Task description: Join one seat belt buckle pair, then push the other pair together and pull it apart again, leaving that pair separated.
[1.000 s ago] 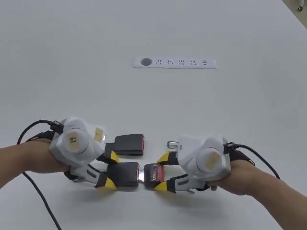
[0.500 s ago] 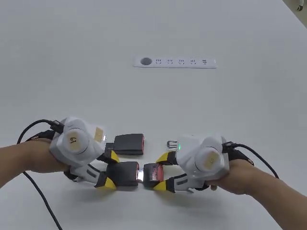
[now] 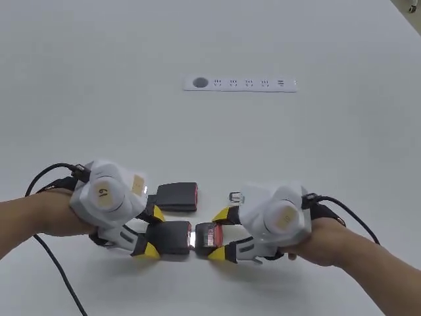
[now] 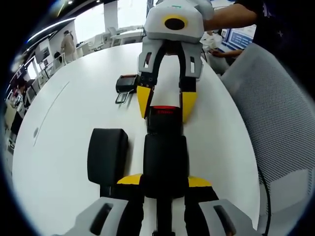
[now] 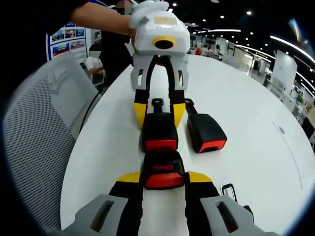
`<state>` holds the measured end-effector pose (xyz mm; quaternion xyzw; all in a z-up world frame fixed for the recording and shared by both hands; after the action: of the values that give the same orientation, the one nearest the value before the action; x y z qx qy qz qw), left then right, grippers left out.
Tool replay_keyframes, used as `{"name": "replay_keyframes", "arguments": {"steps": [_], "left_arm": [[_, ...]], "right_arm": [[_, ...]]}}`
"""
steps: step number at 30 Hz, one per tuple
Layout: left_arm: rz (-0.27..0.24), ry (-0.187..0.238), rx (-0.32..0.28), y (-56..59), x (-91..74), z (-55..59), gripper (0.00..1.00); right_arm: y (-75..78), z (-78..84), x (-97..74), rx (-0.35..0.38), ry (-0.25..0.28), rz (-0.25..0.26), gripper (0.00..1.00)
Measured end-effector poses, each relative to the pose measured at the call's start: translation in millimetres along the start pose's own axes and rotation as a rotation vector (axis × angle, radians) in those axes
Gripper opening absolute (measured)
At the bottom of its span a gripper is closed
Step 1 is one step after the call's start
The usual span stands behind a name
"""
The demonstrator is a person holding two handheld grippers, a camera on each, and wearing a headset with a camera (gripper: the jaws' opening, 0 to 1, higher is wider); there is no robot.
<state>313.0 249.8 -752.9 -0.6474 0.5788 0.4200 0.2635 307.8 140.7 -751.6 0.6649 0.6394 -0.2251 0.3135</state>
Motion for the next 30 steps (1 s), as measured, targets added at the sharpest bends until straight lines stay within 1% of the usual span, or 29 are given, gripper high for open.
{"name": "replay_keyframes", "arguments": {"steps": [2, 3, 4, 5, 9, 10, 15, 18, 20, 21, 22, 23, 25, 27, 28, 30], "left_arm": [[-0.001, -0.001, -0.004, 0.1, 0.7, 1.2, 0.31], [-0.002, -0.001, -0.006, 0.2, 0.9, 1.1, 0.31], [-0.004, -0.002, -0.007, 0.6, 1.1, 1.1, 0.31], [-0.005, -0.002, -0.007, 0.7, 1.3, 1.1, 0.31], [-0.005, 0.001, -0.015, 0.7, 1.2, 1.6, 0.31], [-0.005, 0.001, -0.016, 0.7, 1.1, 1.8, 0.31], [-0.007, 0.012, -0.031, 2.2, 0.7, 1.2, 0.31], [-0.004, 0.016, -0.033, 3.3, 0.0, 0.6, 0.32], [-0.003, 0.014, -0.033, 3.9, 0.1, 0.0, 0.32], [-0.003, 0.012, -0.030, 4.2, 0.2, -0.3, 0.32], [-0.004, 0.006, -0.030, 5.1, 0.4, -2.1, 0.32], [-0.006, 0.000, -0.030, 5.4, 0.6, -2.7, 0.32], [-0.016, -0.025, -0.017, 4.9, 0.0, -2.9, 0.32], [-0.017, -0.021, -0.020, 2.9, -1.4, -0.2, 0.32], [-0.015, -0.013, -0.024, 3.0, -1.9, 0.4, 0.32], [-0.013, -0.010, -0.029, 3.9, -1.7, -0.3, 0.32]], "right_arm": [[0.0, -1.0, 0.5, 0.002, -0.003, 0.000, 0.28], [-0.3, -0.6, 4.6, -0.007, -0.002, -0.012, 0.28], [0.5, -0.4, 6.2, -0.004, -0.002, -0.010, 0.28], [1.1, -2.1, 5.9, -0.016, 0.008, -0.006, 0.28], [1.4, -1.0, 5.6, -0.009, 0.008, -0.002, 0.29], [-0.1, -5.6, 1.2, -0.019, 0.007, 0.005, 0.29], [-0.8, -4.9, 0.1, -0.009, 0.004, 0.000, 0.29], [0.1, -3.8, -1.2, -0.014, 0.013, 0.006, 0.29], [0.2, -3.1, -2.2, -0.023, 0.024, 0.006, 0.28], [0.7, -2.9, -1.5, -0.047, 0.028, -0.001, 0.28], [2.0, -2.9, -0.5, -0.029, 0.022, 0.001, 0.28], [2.8, -3.7, 0.3, -0.027, 0.020, 0.000, 0.28], [2.0, -4.3, 1.3, -0.034, 0.009, 0.002, 0.28], [2.1, -3.7, 1.3, -0.033, 0.007, 0.007, 0.28], [1.4, -3.6, 0.6, -0.031, 0.014, 0.007, 0.28], [2.7, -2.5, 0.4, -0.025, 0.022, 0.005, 0.28]]}}
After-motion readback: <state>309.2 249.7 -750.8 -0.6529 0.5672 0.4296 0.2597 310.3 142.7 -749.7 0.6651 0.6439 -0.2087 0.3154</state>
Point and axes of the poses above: the centre of the closed fingertips' face, and the gripper's own axes: x roughly forward along the fingers, y roughly to its right, z roughly out of its underside, the point moved 3 cm from there along -x, roughly backward along the fingers, and after that the axes turned 10 degrees about -x, right-handed, at the moved point
